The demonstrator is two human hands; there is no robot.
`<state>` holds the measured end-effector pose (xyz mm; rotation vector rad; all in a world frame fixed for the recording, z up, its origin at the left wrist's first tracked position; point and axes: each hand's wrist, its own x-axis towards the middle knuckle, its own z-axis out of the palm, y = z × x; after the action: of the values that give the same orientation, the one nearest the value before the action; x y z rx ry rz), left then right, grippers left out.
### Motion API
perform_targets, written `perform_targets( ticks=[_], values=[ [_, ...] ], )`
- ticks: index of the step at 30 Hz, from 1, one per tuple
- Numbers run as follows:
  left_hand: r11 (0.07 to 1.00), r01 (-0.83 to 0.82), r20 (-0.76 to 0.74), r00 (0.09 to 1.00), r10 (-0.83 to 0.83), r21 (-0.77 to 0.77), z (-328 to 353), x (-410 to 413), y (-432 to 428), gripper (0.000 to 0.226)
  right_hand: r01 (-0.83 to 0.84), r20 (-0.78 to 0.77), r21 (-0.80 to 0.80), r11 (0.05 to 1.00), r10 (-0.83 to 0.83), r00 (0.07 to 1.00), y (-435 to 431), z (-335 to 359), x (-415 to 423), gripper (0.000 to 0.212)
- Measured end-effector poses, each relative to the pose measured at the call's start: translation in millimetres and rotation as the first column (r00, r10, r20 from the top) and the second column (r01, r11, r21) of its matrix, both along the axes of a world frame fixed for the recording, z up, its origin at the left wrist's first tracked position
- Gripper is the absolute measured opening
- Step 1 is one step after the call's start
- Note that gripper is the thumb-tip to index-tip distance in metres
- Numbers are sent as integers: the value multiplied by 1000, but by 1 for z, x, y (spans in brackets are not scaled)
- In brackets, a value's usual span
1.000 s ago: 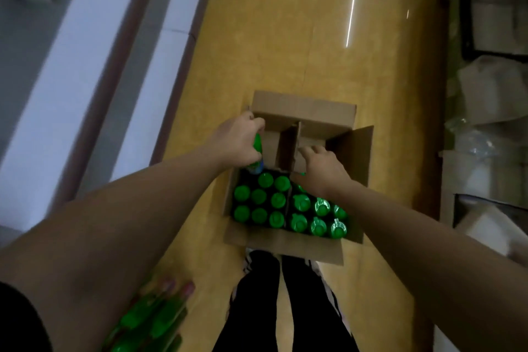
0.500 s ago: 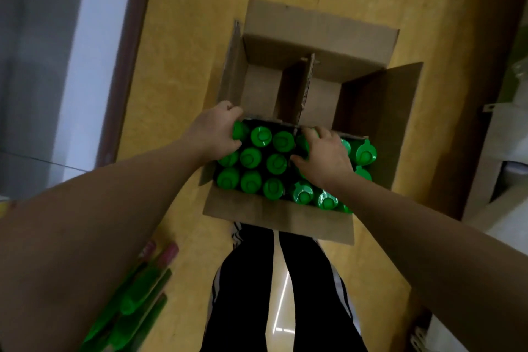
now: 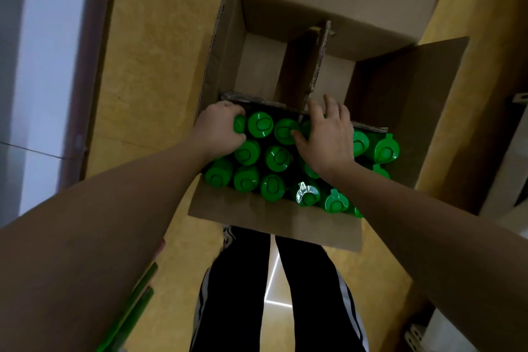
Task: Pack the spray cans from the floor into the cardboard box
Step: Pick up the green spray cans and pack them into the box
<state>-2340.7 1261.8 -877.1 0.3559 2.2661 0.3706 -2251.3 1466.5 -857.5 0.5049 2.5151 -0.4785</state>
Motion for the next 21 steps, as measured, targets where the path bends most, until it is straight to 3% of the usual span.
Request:
perform_targets(
  ticks=[8,17,21],
  values=[
    [998,-56,27,998,55,38,-2,13,-8,69,-36,12,14,999,36,999,-11,-8,10,70],
    [955,-276,-193,937,293,110,46,48,-42,70,-275,30,6,962,274,961,-41,28,-7,78],
    [901,-431,-357,836,418,46,71,69,-82,72,-436,-27,3,900,436,899,-76,53,-28,81]
  ],
)
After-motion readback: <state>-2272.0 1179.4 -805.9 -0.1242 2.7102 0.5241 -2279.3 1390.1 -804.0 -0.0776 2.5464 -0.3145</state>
